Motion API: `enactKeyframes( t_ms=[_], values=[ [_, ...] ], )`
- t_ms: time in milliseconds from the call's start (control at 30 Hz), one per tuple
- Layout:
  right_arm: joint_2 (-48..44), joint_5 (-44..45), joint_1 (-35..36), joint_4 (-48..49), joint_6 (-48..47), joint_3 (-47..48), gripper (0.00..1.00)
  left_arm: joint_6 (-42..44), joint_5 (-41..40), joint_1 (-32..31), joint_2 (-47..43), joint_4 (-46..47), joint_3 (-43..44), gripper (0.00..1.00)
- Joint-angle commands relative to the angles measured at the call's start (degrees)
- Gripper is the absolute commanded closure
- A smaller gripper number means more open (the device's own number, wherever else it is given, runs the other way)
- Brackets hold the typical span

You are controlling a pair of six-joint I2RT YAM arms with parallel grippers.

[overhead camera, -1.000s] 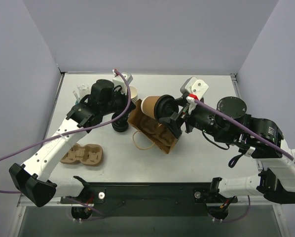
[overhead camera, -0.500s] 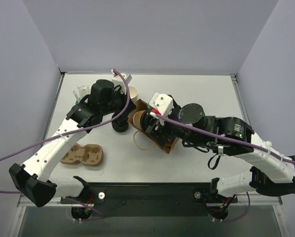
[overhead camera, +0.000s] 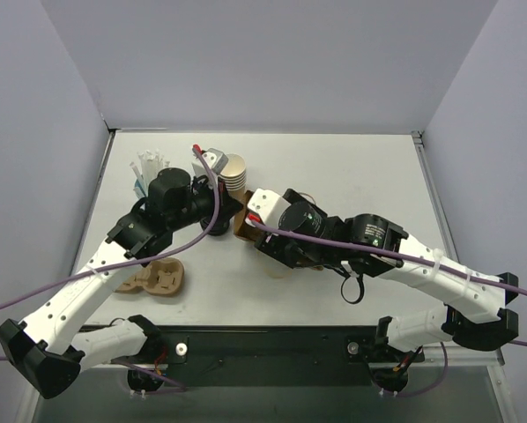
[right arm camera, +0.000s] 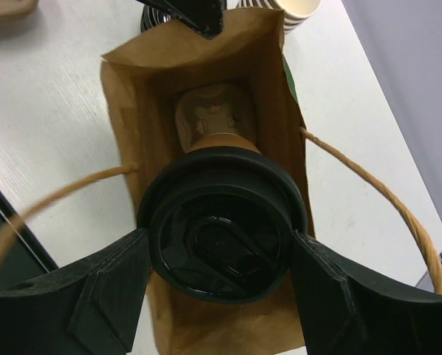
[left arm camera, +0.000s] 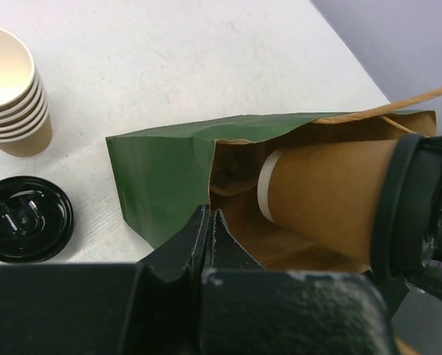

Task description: Pack the takeout coffee

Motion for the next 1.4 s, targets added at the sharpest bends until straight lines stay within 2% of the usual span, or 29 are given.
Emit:
enactKeyframes(
  t_ms=[0,200,400,633,933,1167,1300,1367],
  values=[
    [-0.3,1.1,-1.5,-0.6,-3.1,-0.9,0.57,-1.3,2.9,-0.8,-4.7,10.6,-5.9,1.0],
    [-0.9,-4.9,-1.7,-0.5,-8.1,-0.7,0.58,-2.1,2.0,-0.7,-3.6,10.7,-4.9,1.0],
    [-3.0,-2.1,-1.8,0.0,-11.0,-7.4,0.58,-2.0,2.7,-0.7,-5.3,12.8,-7.4,1.0],
    [-3.4,-1.5,-2.2,1.6,-11.7,-13.1,0.61,-2.1,9.1,-0.6,-6.2,18.6,-12.2,1.0],
    [-8.2,0.1,-3.7,10.2,-13.8,-24.6,0.61,-3.5,10.8,-0.8,-11.8,22.3,-19.6,1.0],
    [-9.1,-0.7,-4.3,11.9,-13.8,-28.1,0.61,-4.1,11.0,-0.9,-11.1,18.3,-18.3,1.0],
    [-9.2,-0.8,-4.3,12.4,-12.5,-28.9,0.61,-6.1,6.3,-0.9,-10.9,9.9,-15.3,0.62],
    [-9.0,-0.9,-4.1,12.6,-11.9,-29.1,0.61,-6.6,5.7,-1.0,-12.3,7.2,-15.5,0.57]
  ],
)
